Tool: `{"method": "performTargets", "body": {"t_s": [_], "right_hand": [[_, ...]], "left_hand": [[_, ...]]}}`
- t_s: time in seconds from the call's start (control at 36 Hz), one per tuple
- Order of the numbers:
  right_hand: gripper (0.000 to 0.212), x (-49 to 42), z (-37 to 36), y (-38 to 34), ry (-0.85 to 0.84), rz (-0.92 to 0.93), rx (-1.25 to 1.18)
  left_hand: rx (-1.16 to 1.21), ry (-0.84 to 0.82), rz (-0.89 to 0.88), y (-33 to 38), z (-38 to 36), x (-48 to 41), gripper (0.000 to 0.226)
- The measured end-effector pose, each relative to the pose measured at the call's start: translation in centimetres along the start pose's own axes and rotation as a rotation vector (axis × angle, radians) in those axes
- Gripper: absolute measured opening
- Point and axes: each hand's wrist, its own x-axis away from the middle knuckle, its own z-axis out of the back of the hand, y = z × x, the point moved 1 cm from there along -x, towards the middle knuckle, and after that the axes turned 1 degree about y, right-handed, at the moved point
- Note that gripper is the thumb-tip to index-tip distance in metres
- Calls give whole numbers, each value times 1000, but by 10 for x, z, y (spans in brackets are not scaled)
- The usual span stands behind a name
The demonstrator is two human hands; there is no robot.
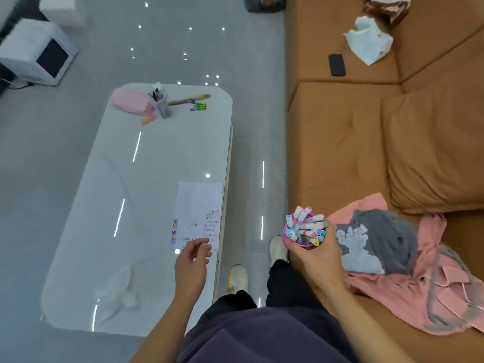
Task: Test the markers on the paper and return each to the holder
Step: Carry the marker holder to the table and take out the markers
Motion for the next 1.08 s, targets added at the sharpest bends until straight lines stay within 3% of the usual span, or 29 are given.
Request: {"method": "performTargets", "body": {"t_s": [0.47, 1.08], "right_hand": [[74, -184, -27, -104, -466, 203, 253], [71, -145, -164, -157, -757, 368, 353]], "left_hand": [[278, 463, 196, 43, -62, -17, 18], [445, 693, 312, 3, 3, -22, 18]]}}
